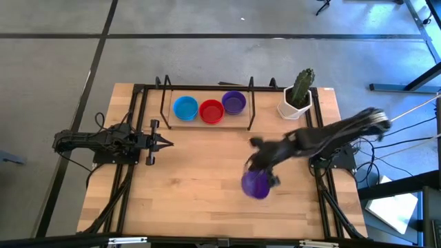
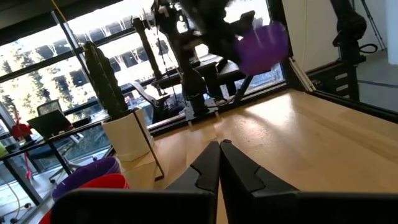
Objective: Pick & Place Mini bowls
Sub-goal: Stack the violet bowl on top of the violet bowls on the shelf
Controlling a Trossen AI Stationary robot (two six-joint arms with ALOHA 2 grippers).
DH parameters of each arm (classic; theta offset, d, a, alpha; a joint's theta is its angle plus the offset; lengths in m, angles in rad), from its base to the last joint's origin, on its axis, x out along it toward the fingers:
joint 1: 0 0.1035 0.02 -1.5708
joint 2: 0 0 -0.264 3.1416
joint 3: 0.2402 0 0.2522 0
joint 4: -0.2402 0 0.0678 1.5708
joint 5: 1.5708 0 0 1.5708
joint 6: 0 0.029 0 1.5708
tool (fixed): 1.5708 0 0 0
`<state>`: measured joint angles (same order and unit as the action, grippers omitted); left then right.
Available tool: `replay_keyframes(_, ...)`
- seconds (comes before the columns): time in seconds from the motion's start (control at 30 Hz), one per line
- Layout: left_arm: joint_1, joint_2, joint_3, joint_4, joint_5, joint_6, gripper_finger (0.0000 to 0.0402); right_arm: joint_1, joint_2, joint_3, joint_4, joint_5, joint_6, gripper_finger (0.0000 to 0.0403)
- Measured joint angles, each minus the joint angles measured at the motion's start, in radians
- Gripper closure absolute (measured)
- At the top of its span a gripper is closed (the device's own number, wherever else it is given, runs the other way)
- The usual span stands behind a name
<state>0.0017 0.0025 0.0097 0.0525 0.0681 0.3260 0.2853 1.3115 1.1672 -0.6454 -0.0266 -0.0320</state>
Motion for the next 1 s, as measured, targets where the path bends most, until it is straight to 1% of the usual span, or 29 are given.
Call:
replay_keyframes(0.07, 0.000, 0.000, 0.000, 0.000, 0.000, 0.000, 0.0397, -0.039, -0.127, -0.075, 0.057, 0.008, 0.015, 0.0398)
replay_keyframes(0.2, 0.000, 0.000, 0.000, 0.000, 0.000, 0.000, 0.0398, -0.100, -0.384, -0.292, 0.223, 0.003, 0.062, 0.0399)
replay_keyframes(0.27, 0.000, 0.000, 0.000, 0.000, 0.000, 0.001, 0.0396, -0.118, -0.502, -0.397, 0.266, 0.003, 0.087, 0.0399)
replay_keyframes(0.37, 0.000, 0.000, 0.000, 0.001, 0.000, 0.001, 0.0394, -0.126, -0.655, -0.532, 0.317, 0.005, 0.107, 0.0399)
replay_keyframes(0.47, 0.000, 0.000, 0.000, 0.002, 0.000, 0.000, 0.0395, -0.126, -0.780, -0.658, 0.362, 0.013, 0.135, 0.0399)
replay_keyframes(0.6, 0.000, 0.000, 0.000, 0.003, 0.000, 0.000, 0.0398, -0.126, -0.897, -0.786, 0.413, 0.026, 0.193, 0.0400)
replay_keyframes(0.7, 0.000, 0.000, 0.000, 0.003, 0.000, 0.000, 0.0399, -0.126, -0.952, -0.841, 0.423, 0.034, 0.230, 0.0400)
replay_keyframes(0.83, 0.000, 0.000, 0.000, 0.003, 0.000, 0.000, 0.0396, -0.126, -0.994, -0.888, 0.445, 0.042, 0.237, 0.0400)
replay_keyframes(1.0, 0.000, 0.000, 0.000, 0.003, 0.000, 0.001, 0.0395, -0.126, -1.003, -0.931, 0.513, 0.042, 0.242, 0.0400)
